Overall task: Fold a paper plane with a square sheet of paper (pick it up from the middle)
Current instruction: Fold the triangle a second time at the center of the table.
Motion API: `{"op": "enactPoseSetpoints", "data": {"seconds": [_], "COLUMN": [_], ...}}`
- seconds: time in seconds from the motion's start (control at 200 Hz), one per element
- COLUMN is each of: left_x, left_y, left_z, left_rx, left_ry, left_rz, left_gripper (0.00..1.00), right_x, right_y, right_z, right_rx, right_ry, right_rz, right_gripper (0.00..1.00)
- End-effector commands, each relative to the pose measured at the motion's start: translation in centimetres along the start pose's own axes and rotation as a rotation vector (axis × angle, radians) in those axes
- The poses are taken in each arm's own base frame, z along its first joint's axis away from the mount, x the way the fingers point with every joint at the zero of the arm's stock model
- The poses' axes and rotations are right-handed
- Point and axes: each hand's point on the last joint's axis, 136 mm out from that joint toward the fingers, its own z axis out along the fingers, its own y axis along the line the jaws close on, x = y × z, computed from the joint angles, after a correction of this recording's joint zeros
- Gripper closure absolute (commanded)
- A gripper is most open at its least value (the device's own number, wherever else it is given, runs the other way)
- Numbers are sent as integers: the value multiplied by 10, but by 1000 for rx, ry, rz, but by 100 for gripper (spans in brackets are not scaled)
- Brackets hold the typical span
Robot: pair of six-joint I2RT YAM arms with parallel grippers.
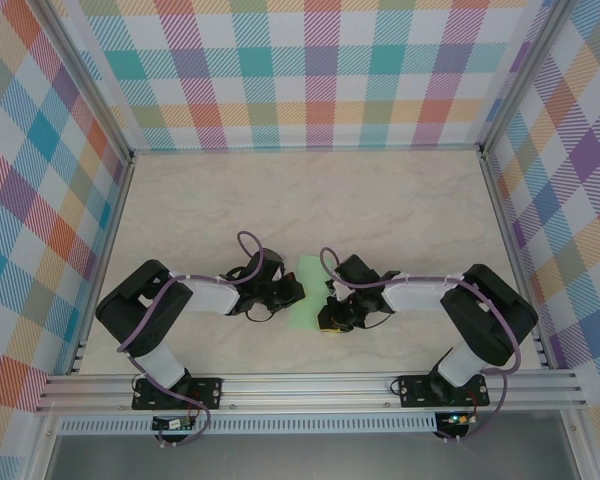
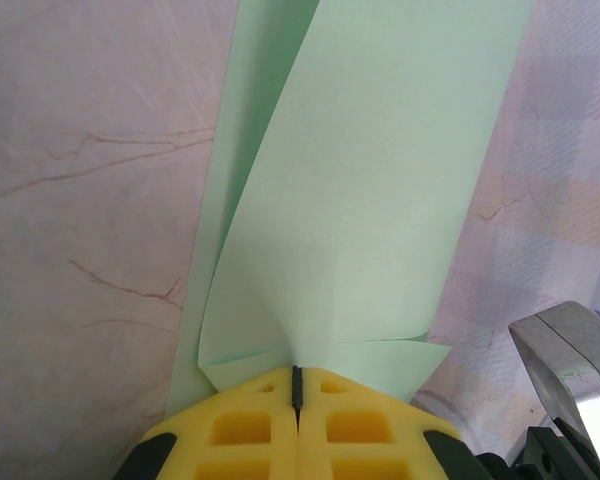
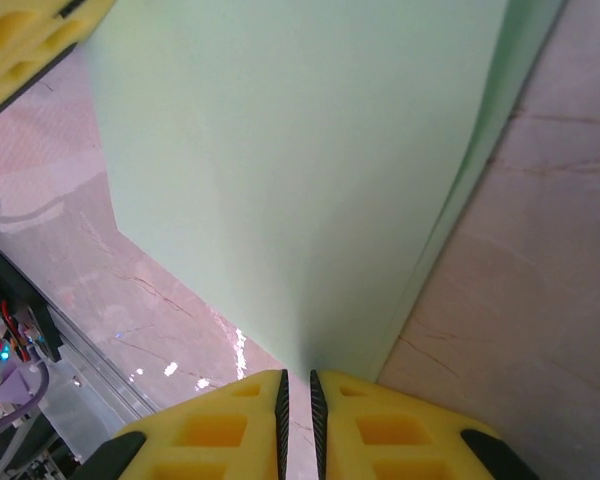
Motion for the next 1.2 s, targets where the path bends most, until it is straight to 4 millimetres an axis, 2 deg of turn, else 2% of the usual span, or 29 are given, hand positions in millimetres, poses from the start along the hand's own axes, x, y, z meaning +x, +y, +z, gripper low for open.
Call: {"op": "enactPoseSetpoints", "data": {"seconds": [0.0, 0.21, 0.29, 0.43, 0.55, 0.705, 0.945, 1.12, 1.2], "left_x": [12, 11, 10, 9, 8, 5, 4, 3, 4], "left_y": [49, 47, 44, 38, 28, 13, 4, 2, 3], "left_z": [4, 3, 3, 1, -1, -5, -8, -9, -10], "left_rx": [-166, -162, -156, -137, -106, -75, -57, -50, -56], "left_ry": [11, 9, 9, 10, 11, 9, 14, 14, 13], "left_rz": [-41, -36, -35, -30, -20, 4, 21, 26, 25], "left_gripper": [100, 100, 100, 100, 100, 100, 100, 100, 100], "right_x": [28, 30, 23, 1, -13, -27, -47, -55, -54], "right_y": [-30, -25, -26, -24, -20, -4, 12, 14, 9], "right_z": [0, -6, -15, -39, -47, -42, -37, -28, -24], "right_rx": [116, 83, 104, 138, 137, 87, 39, 19, 34], "right_ry": [74, 50, -16, -166, -226, -232, -260, -247, -235], "right_rz": [49, 54, 70, 115, 153, 170, 185, 211, 231], "right_gripper": [83, 84, 84, 75, 69, 67, 64, 64, 65]}}
